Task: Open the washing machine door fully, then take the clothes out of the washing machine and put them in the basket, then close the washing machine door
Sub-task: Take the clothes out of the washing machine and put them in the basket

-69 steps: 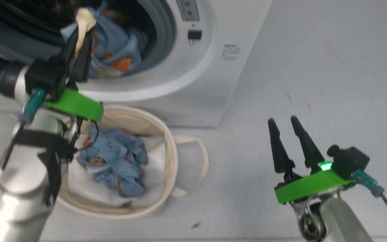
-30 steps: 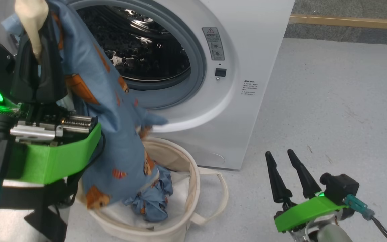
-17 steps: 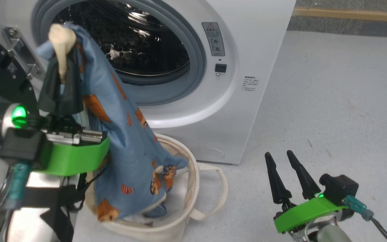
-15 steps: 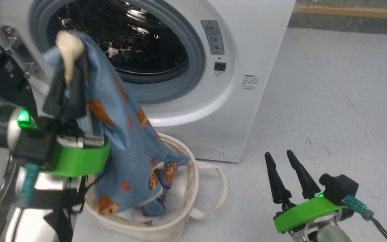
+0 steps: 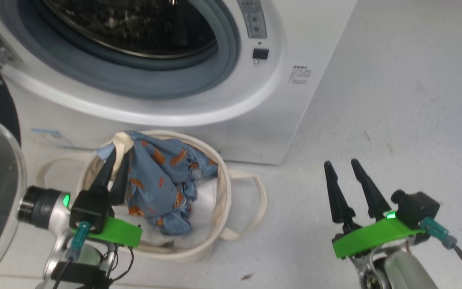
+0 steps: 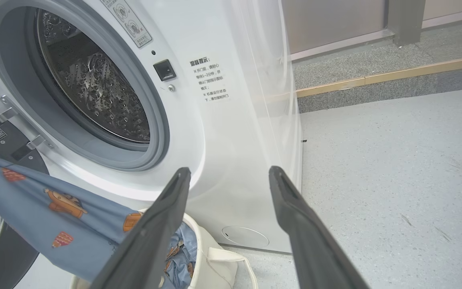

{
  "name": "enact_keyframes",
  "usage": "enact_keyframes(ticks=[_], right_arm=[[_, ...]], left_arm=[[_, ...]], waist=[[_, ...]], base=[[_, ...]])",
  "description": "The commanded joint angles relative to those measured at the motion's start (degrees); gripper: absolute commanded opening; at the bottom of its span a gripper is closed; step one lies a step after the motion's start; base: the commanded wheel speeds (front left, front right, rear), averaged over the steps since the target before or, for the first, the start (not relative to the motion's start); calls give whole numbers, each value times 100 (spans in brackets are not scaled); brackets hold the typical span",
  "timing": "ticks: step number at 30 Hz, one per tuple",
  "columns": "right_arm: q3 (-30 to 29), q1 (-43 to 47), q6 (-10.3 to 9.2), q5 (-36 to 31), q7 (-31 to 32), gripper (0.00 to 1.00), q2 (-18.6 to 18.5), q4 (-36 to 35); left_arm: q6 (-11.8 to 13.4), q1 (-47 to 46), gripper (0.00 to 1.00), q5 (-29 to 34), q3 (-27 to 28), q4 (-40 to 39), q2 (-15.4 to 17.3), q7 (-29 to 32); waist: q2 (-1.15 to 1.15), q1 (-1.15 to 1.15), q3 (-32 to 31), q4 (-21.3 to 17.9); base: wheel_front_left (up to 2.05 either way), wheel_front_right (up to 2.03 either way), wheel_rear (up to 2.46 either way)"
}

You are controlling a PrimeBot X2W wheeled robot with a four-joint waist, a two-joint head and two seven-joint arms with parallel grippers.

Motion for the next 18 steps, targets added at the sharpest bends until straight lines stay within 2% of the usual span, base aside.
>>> enact_keyframes(ticks=[1,5,12,18], right_arm=[[114,-233,1,-28,-70,100,10,-246],[112,-340,1,-46,-70,100,10,-296],[143,-544,1,-44,-70,100,10,-364],[169,-652,1,6,-70,100,10,-399]], left_arm=[[-11,-342,0,-23,155,23,140,-23],[-60,-520,0,-49,81,357,103,-23],[-334,-909,0,-76,-184,1229,22,-23],[-432,-1157,0,-102,-278,1991,19,-23]], waist=[[0,0,296,-30],[0,0,560,-65],[0,0,1063,-196],[0,0,1253,-379]], base=[[0,0,0],[0,0,0],[0,0,0],[0,0,0]])
